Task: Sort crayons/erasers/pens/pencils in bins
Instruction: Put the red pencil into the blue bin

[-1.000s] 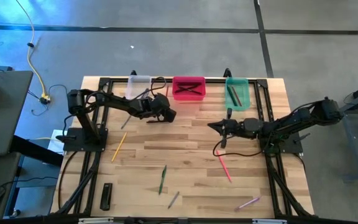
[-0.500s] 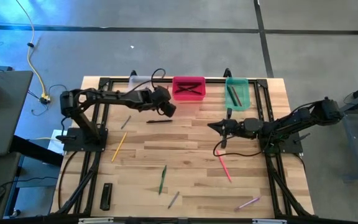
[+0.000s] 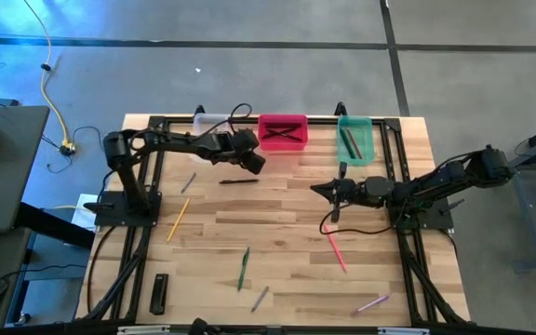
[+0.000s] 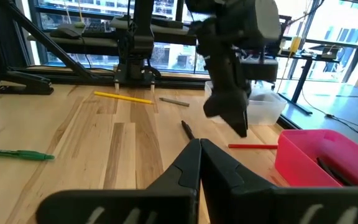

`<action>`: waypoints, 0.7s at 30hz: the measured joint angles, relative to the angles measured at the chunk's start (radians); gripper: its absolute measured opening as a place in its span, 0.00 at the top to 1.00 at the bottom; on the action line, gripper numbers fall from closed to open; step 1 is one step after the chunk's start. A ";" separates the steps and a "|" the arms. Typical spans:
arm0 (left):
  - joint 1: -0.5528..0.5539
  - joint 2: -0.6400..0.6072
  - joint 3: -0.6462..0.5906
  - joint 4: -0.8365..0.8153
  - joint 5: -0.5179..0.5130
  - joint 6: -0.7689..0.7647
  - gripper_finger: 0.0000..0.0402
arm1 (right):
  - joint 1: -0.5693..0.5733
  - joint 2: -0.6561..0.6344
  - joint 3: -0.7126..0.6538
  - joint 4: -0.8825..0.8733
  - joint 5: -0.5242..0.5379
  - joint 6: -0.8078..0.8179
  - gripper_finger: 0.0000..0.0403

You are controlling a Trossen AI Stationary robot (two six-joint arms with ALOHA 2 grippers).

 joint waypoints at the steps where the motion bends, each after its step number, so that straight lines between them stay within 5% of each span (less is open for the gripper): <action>1: 0.002 0.015 0.000 0.007 0.010 -0.002 0.66 | 0.000 0.000 0.000 0.000 0.000 0.000 1.00; 21: -0.004 0.049 0.000 -0.014 -0.036 0.006 0.74 | 0.000 0.000 0.000 0.000 -0.001 0.000 1.00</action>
